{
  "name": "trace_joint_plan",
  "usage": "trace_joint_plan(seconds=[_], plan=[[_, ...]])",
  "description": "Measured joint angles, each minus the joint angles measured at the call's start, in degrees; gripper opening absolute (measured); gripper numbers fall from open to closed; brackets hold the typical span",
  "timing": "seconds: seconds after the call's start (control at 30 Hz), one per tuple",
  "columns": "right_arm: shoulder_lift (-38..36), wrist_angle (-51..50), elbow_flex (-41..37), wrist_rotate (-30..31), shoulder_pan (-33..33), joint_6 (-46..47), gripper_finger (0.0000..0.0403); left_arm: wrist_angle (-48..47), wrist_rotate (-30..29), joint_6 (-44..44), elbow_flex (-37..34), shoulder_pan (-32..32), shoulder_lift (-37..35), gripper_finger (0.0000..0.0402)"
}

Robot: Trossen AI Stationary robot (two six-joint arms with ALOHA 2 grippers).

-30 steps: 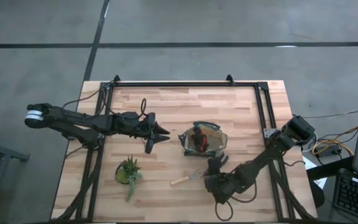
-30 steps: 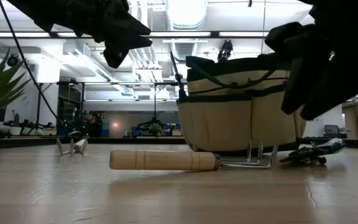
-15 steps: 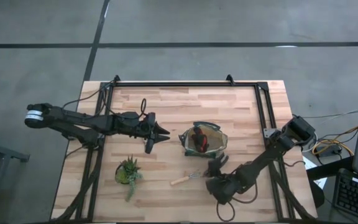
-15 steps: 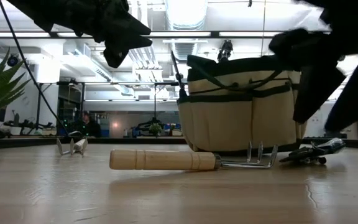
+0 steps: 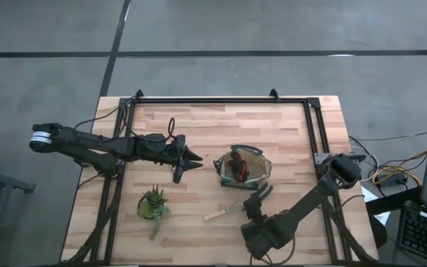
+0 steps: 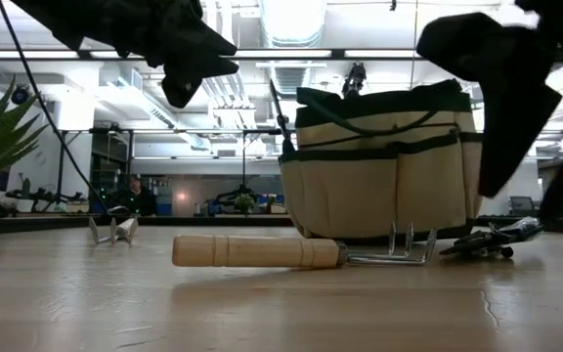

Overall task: Pick & Place Garden tools in Gardening bag
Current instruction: Put the green shear scissors into the green gardening bag

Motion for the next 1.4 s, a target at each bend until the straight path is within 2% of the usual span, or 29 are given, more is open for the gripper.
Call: trace_joint_plan(seconds=[0.3, 0.67, 1.13, 1.3, 1.4], plan=[[-0.54, -0.19, -1.81, 1.19, -3.01, -4.99, 0.0138, 0.32, 0.0, 0.33, 0.0, -0.23, 0.0, 0.0122], [-0.25, 5.05, -6.04, -0.43, -5.55, -9.0, 0.0148, 0.27, -1.19, 1.07, 0.0, -0.23, 0.0, 0.0122], [-0.23, 8.89, -7.18, -2.67, -8.03, -12.49, 0.0122, 0.23, -1.31, 1.14, 0.0, -0.23, 0.0, 0.0122], [-0.33, 9.41, -7.22, -8.87, -9.48, -12.25, 0.0108, 0.23, -1.31, 1.14, 0.0, -0.23, 0.0, 0.0122], [-0.38, 9.74, -7.44, -9.34, -9.88, -11.81, 0.0095, 0.26, -1.31, 1.15, 0.0, -0.22, 0.0, 0.0122]])
